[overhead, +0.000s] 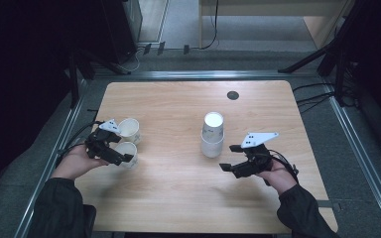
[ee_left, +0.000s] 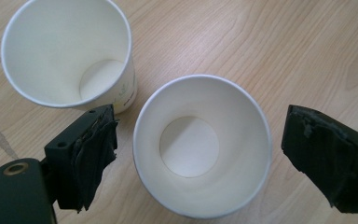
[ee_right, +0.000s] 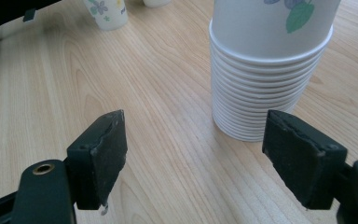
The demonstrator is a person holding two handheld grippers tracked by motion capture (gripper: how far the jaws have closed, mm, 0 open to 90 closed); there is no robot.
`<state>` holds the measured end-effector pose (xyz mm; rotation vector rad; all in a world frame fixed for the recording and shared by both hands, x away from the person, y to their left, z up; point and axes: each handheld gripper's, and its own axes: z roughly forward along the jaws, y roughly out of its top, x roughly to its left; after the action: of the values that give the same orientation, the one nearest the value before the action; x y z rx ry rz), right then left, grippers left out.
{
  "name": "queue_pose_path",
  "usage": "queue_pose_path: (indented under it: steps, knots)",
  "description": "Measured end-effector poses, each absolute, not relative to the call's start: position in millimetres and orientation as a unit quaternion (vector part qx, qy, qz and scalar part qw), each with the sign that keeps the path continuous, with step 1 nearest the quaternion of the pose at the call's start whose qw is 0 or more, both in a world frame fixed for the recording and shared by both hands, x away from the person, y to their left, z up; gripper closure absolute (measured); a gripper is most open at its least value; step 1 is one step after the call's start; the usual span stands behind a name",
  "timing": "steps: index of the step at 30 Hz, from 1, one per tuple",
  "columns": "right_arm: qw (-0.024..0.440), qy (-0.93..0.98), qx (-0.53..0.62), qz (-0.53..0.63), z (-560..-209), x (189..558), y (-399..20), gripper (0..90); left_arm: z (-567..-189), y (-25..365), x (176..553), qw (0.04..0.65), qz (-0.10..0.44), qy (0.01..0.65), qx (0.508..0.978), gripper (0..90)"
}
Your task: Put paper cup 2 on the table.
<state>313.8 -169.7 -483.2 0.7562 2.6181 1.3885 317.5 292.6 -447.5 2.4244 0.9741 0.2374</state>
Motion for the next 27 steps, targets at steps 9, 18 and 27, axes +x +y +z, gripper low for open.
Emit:
queue_pose_path:
  steps: [9,18,27]
  knots:
    - [0.042,0.857,0.247,0.451,-484,314,-172,22.1,-420,288,314,0.332,0.083,0.350,0.872,11.1]
    - [0.043,0.858,0.242,0.452,-485,312,-174,22.1,-407,260,316,0.360,0.066,0.337,0.867,11.5]
    - [0.048,0.857,0.240,0.454,-483,309,-171,22.0,-400,229,313,0.395,0.052,0.330,0.856,13.0]
